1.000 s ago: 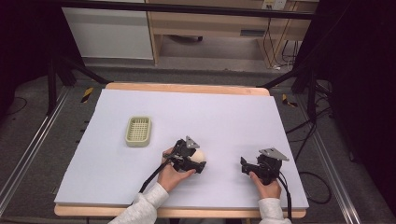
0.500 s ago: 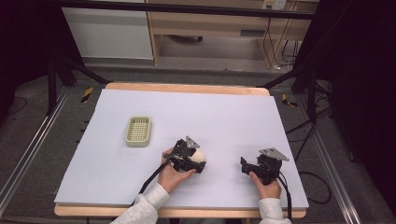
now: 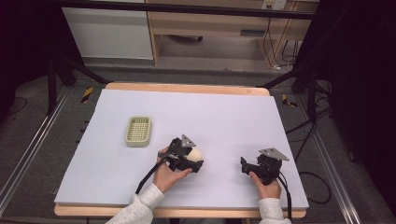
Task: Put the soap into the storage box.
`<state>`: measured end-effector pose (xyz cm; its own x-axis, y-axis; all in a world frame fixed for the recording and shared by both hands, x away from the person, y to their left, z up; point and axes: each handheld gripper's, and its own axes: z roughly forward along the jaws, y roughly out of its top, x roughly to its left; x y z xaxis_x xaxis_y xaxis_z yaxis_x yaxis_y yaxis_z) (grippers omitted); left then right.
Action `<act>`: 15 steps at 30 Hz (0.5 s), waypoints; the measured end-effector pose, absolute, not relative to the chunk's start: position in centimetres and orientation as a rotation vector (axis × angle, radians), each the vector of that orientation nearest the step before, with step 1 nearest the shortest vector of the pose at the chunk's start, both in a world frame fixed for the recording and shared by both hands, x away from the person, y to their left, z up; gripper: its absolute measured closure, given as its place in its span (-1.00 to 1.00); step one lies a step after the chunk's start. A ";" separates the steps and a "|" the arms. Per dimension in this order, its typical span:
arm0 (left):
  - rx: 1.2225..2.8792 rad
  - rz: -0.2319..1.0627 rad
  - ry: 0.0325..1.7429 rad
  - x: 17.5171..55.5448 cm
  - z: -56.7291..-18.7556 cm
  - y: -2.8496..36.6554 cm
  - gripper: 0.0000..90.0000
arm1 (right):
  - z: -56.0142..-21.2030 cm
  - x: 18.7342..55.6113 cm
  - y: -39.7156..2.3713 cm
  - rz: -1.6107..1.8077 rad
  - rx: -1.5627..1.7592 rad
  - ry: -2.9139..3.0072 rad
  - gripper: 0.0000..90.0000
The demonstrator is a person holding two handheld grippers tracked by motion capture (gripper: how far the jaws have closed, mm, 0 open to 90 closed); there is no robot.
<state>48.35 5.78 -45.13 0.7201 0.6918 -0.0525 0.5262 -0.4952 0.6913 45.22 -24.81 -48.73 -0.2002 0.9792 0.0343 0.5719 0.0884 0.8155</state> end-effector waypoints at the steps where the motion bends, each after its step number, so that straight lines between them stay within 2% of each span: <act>1: 2.214 0.303 0.916 48.3 -45.0 5.9 -0.49 | -48.7 45.2 -24.8 0.980 1.523 1.832 -0.90; 15: 2.197 0.299 0.923 48.2 -43.9 7.7 -0.49 | -48.7 45.2 -24.8 0.980 1.523 1.833 -0.90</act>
